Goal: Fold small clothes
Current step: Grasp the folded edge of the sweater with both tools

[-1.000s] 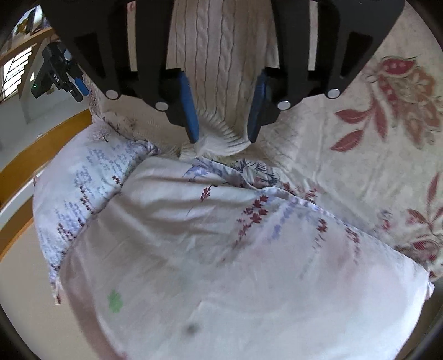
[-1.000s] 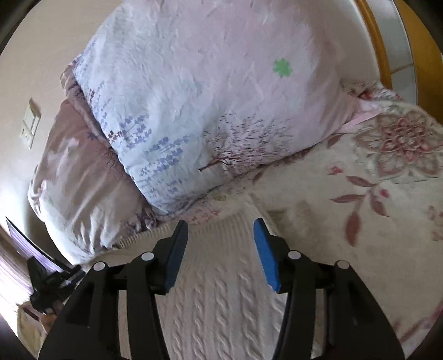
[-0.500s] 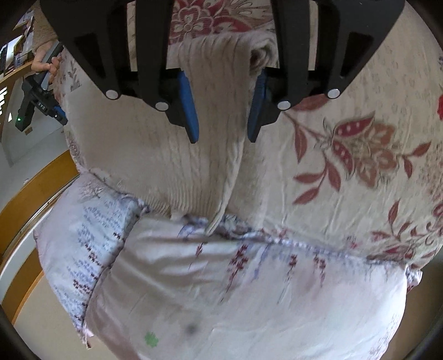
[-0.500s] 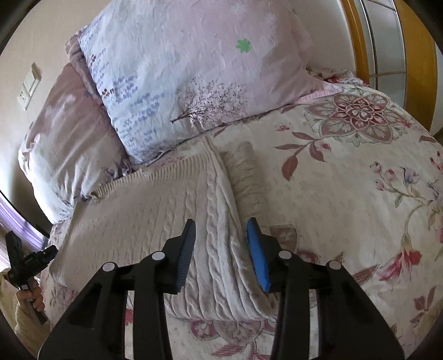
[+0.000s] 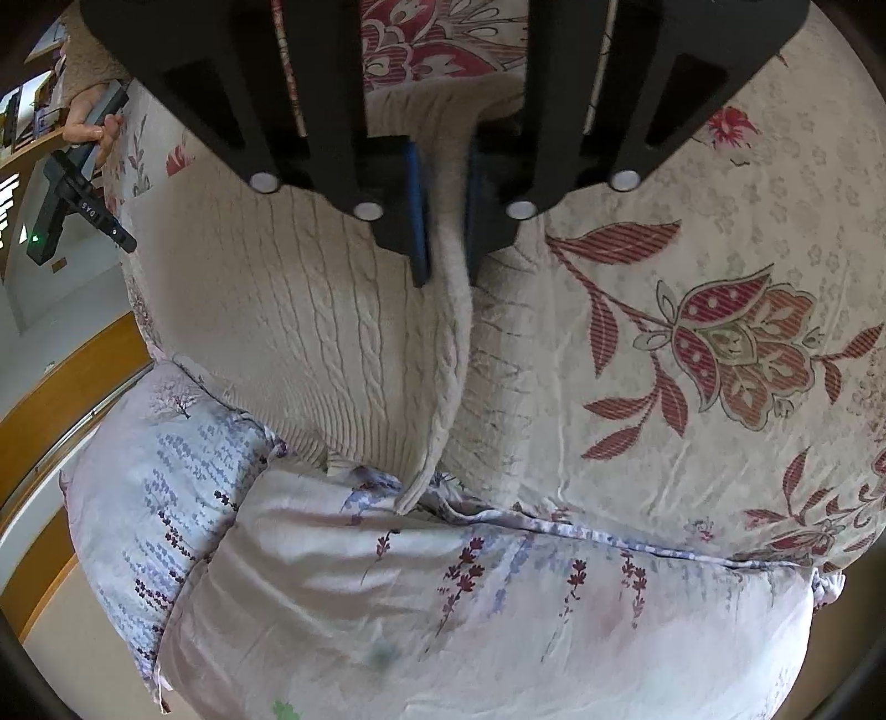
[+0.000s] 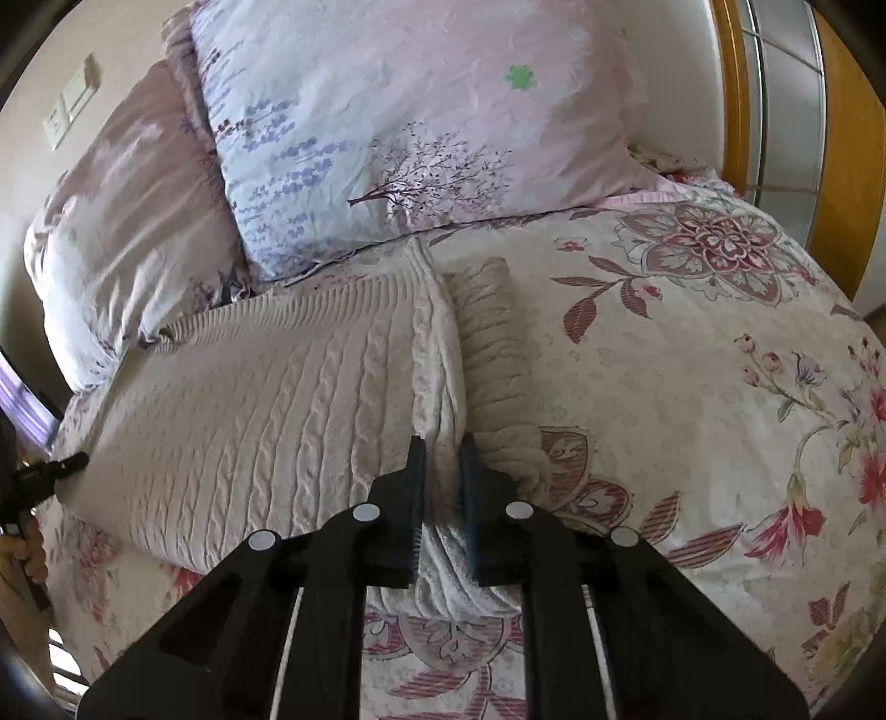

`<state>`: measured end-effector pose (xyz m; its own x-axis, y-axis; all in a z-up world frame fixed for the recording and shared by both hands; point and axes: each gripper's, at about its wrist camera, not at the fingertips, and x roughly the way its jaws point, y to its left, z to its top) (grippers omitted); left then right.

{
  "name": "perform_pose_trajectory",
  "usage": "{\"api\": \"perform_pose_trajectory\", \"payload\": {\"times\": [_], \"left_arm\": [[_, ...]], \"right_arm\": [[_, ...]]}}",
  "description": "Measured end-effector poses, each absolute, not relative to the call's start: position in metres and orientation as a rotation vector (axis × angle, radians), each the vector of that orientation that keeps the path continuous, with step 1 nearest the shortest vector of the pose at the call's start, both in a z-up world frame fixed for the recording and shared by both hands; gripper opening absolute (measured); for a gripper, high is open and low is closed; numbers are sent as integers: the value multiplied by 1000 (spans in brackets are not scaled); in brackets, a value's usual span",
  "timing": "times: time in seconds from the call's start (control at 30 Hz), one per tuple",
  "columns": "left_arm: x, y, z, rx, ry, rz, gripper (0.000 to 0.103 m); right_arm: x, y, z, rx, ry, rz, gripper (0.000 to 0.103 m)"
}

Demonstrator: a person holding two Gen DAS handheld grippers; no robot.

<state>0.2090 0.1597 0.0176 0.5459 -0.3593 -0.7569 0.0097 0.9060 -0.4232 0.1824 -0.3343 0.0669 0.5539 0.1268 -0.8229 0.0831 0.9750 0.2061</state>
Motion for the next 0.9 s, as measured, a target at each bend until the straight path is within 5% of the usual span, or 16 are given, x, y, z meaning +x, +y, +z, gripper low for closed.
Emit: {"api": "perform_pose_trajectory", "payload": {"times": [0.9], "left_arm": [[191,174,17,-430,969,-284,10]], "right_arm": [[172,-327,64,105,1065,-140,12]]}}
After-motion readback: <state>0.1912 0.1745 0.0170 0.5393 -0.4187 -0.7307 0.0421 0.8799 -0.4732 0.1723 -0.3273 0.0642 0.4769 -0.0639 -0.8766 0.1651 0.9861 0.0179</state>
